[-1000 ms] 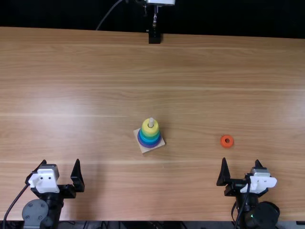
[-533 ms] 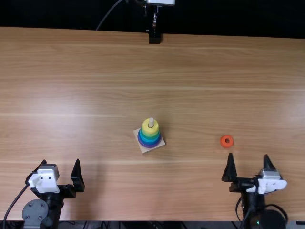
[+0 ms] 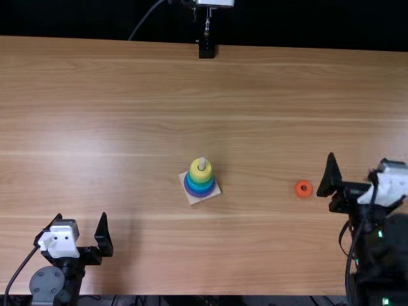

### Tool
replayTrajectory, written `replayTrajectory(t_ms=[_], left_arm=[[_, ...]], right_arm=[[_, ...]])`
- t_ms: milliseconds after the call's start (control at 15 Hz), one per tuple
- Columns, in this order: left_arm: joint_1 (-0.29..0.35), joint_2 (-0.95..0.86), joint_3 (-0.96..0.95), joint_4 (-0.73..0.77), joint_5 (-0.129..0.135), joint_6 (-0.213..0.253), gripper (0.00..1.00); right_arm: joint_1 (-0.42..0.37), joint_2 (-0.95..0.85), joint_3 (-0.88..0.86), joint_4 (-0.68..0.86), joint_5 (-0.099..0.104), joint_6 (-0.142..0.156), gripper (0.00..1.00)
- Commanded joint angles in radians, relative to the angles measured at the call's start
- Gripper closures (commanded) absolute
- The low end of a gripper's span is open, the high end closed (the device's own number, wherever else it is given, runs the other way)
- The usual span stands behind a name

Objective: Build the Hanoi tower: stack the rings onto the peg from bottom to top in this color order: purple, dark blue, light blue, dark green, light green, yellow, orange.

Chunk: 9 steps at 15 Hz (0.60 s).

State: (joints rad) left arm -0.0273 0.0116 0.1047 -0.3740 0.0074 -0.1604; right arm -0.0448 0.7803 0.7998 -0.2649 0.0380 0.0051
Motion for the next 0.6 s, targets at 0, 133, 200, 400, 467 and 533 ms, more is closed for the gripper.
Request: replayTrajectory(t_ms=[0,133,200,400,467,533], left_arm=[[-0.011,-0.012,-0.105,-0.077,0.011,0.009,0.0],[-0.011,-0.012,-0.105,-0.077,0.011,0.009,0.0],[-0.011,-0.012,-0.105,-0.077,0.011,0.009,0.0],[-0.011,-0.012,-0.105,-0.077,0.011,0.009,0.0],[-0.011,-0.012,-0.105,-0.077,0.011,0.009,0.0],[-0.011,-0.012,-0.105,-0.077,0.011,0.009,0.0]], right_arm=[[-0.007,0.102,0.079,-0.077,0.028,0.008,0.0],[-0.003,0.284,0.17,-0.25,0.028,0.008,0.0],[-0.001,0.364,0.205,-0.322,0.026,0.01,0.0],[-0.001,0.547,0.248,-0.421,0.017,0.011,0.0],[0.0,0.591,0.248,-0.423,0.017,0.011,0.0],[0.0,0.639,0.248,-0.421,0.017,0.017,0.0]])
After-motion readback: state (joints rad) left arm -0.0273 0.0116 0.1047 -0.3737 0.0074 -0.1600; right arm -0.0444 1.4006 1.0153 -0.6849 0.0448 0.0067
